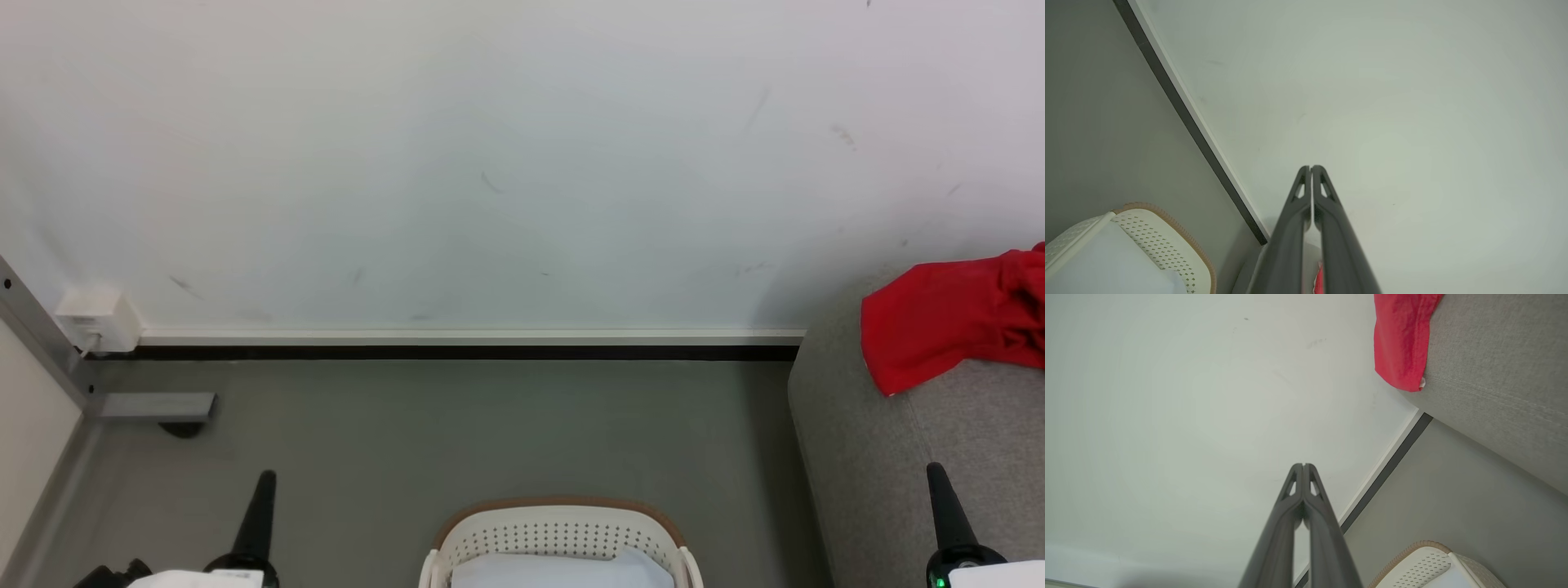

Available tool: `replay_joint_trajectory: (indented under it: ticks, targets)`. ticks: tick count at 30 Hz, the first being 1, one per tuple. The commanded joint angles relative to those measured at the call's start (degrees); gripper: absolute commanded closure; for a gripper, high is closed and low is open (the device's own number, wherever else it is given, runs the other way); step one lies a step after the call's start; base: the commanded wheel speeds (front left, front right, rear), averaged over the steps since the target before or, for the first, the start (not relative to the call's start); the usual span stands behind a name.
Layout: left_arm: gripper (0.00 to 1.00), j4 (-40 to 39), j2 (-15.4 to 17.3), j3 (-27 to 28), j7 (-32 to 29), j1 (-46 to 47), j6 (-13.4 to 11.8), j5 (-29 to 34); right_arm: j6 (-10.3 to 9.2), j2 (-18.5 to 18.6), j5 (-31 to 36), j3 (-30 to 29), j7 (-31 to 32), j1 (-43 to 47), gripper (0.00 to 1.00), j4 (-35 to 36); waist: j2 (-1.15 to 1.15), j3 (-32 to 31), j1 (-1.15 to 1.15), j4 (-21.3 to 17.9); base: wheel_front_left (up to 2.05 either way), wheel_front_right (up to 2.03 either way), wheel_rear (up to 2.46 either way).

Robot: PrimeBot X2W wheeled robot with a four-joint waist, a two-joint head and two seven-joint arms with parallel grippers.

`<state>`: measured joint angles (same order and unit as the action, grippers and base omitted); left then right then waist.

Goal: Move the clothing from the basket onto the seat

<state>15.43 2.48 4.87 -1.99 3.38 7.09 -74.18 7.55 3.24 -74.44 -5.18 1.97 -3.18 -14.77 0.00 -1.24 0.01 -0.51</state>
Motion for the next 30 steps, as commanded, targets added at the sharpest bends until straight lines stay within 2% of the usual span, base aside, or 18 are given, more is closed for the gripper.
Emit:
replay_joint_trajectory:
  ticks: [1,30]
  targets:
    - [1.0,-0.54,0.48,0.26,-0.33,1.0,0.33,-1.67,-0.08,0.06,-1.24,-0.28,0.33,-0.93,1.0,0.6,0.0,0.03,0.0,0.01,0.0,0.0,0.0]
    - [1.0,-1.26,0.59,1.47,-3.67,2.63,0.49,-14.52,-0.11,-0.28,-14.28,-1.23,3.7,-2.81,1.0,0.83,0.0,1.04,-0.01,0.38,0.0,0.0,0.0]
